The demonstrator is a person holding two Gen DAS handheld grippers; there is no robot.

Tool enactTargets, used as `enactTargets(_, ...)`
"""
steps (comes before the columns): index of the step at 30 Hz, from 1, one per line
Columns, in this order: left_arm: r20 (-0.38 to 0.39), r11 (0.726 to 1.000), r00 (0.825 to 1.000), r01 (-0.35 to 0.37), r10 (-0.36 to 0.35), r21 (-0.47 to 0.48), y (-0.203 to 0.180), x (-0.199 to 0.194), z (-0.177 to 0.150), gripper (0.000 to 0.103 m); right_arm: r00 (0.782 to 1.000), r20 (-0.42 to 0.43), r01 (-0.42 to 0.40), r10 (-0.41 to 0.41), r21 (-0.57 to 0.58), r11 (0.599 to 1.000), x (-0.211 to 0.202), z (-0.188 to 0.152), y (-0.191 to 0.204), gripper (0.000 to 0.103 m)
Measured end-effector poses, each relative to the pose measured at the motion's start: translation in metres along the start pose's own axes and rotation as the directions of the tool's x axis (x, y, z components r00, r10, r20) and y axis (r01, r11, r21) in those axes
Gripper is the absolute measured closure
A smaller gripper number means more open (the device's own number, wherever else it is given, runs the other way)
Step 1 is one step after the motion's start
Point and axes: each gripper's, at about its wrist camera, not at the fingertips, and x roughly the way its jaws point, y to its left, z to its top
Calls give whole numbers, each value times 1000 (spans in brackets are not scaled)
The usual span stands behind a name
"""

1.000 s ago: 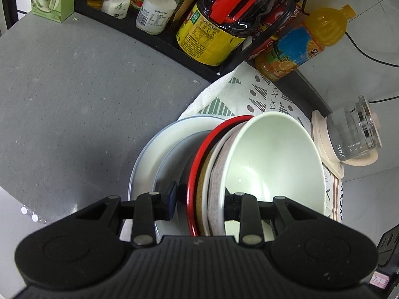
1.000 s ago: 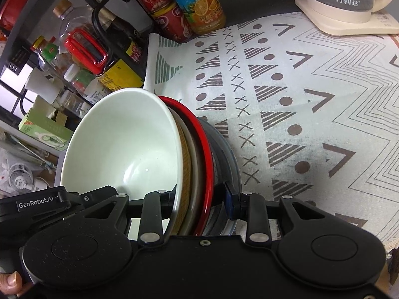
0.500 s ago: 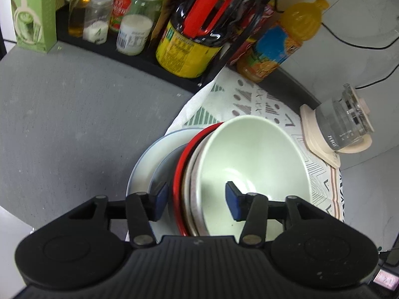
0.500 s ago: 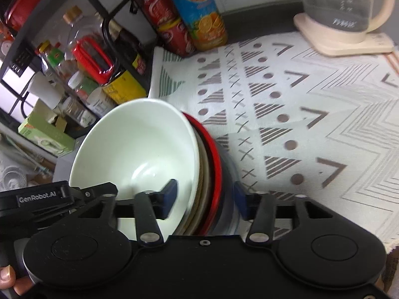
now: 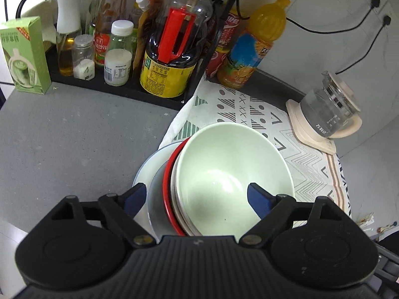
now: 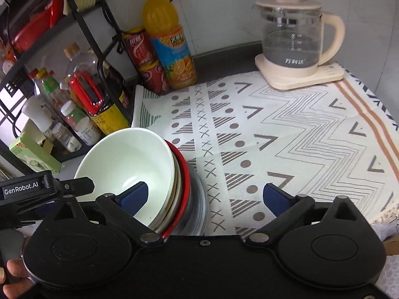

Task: Organize plates and bowls
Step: 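Carry the red bowl stack with both grippers onto the plate stack, then open both grippers to release the bowl stack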

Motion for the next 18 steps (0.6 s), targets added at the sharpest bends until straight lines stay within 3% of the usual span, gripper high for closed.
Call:
enactTargets(9, 29, 999, 1000, -11, 10, 45, -11, -21, -16, 15, 999, 48, 15, -17, 28, 999, -31, -10, -17, 0)
enactTargets(16, 78, 999, 997, 2, -6, 50, -23, -61, -44, 0, 993, 114, 35, -40, 45, 998, -71, -30, -36, 0)
enactTargets(18, 80, 998, 997, 12, -17, 61, -26, -73, -53, 1, 992, 114, 43, -49, 58, 997, -83, -37, -41, 0)
